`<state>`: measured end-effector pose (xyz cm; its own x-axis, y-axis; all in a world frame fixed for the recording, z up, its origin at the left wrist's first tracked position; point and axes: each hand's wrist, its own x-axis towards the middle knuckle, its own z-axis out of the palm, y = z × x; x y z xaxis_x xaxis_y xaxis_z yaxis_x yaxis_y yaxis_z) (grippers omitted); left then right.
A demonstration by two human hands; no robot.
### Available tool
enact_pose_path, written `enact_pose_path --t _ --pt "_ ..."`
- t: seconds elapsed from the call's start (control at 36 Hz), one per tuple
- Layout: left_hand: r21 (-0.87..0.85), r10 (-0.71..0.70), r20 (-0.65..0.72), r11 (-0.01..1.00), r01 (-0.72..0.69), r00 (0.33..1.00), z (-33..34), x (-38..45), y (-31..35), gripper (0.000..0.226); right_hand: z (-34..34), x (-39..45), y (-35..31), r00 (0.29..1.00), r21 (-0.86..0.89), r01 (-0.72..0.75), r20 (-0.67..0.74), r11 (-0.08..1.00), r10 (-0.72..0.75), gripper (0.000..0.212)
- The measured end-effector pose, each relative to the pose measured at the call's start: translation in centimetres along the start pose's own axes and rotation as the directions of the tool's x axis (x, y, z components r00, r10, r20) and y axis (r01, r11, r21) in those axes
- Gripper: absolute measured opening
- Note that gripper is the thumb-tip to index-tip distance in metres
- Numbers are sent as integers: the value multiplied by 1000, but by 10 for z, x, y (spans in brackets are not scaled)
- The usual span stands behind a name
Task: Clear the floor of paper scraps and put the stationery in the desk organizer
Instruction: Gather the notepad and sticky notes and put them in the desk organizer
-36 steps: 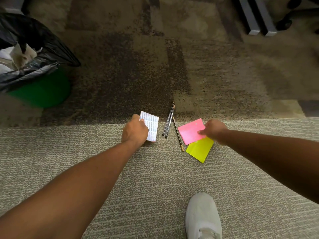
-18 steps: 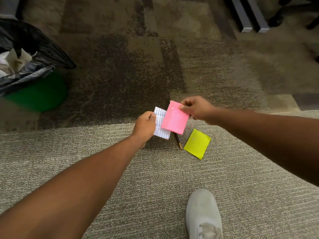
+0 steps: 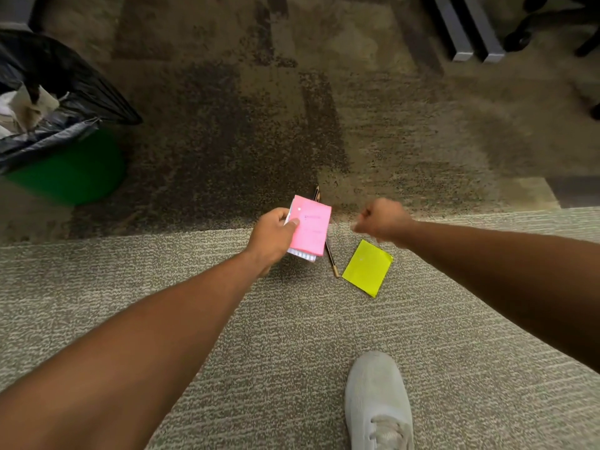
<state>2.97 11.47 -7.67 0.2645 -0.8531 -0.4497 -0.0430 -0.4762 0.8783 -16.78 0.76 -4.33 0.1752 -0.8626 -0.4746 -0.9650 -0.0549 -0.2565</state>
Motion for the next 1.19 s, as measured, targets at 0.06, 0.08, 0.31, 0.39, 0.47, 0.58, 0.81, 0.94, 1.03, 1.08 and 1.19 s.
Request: enact_pose_path --t 0.06,0.08,0.31,0.39,0.47,0.58,0.81,0.94,1.03,1.08,1.19 --pt "15 -6 -11 1000 6 1000 -2 1 -2 17 7 -4 16 996 -195 -54 63 979 68 46" --pt "25 -6 -17 1000 7 1000 -3 2 -4 17 11 -6 23 993 -252 -64 84 966 87 54" --pt "115 2 -57 993 5 998 -7 -1 0 21 44 -25 47 990 -241 -69 103 968 97 72" --pt "147 15 -35 989 -10 999 -7 -2 0 24 43 -21 43 994 -201 -42 87 979 61 42" --pt "162 11 -28 987 -7 1000 -5 -4 -1 26 35 -17 35 994 -209 -34 92 977 54 20" --pt "173 10 -18 985 -7 1000 -6 -6 -3 26 29 -13 32 990 -189 -77 105 979 98 37" --pt "136 -14 -49 990 20 999 -10 -1 -5 22 43 -18 44 987 -152 -140 51 978 149 21" --pt "120 -25 -54 992 31 998 -5 0 -2 24 21 -11 40 984 -32 -151 91 988 154 17" --pt "115 -6 -56 993 13 998 0 -1 1 23 -6 -4 29 984 70 -114 142 991 103 21" --pt "114 0 -76 993 9 997 3 -1 3 23 -25 -1 19 982 189 -112 168 976 80 19" --pt "112 9 -118 994 4 993 4 2 7 23 -54 -1 -4 982 427 -88 191 900 6 13"
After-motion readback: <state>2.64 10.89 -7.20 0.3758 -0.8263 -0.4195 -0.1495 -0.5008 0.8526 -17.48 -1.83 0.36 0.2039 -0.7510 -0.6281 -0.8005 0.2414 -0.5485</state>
